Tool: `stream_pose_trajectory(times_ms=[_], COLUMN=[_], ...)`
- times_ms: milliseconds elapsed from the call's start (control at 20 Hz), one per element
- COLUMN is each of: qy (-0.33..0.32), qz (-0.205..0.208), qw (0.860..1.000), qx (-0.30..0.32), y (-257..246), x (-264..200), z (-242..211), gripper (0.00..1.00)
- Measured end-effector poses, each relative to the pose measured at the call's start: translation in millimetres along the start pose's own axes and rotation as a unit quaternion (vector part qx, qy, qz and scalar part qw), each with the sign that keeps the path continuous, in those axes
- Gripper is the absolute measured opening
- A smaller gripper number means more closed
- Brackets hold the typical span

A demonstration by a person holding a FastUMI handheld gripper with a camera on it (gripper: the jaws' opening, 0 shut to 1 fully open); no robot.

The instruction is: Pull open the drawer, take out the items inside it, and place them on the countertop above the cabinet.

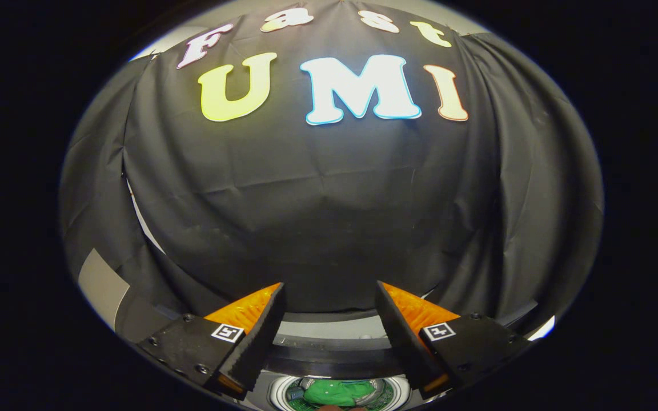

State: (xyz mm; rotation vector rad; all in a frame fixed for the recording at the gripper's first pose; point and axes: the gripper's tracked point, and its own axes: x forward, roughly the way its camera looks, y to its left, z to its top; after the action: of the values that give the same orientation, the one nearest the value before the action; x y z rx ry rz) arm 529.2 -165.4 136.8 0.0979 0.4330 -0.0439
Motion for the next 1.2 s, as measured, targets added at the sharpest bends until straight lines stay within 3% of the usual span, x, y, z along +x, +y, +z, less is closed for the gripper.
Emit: stream_pose_trajectory(times_ms=[450, 1200], qy=[0.007, -0.041], qz=[-0.005, 0.0], qw=[1.0, 0.999], qx=[-0.009, -0.015], y=[-1.3, 3.8], x=[-3.7, -47.5], z=[-4.4, -26.0], gripper=[0.98, 0.98])
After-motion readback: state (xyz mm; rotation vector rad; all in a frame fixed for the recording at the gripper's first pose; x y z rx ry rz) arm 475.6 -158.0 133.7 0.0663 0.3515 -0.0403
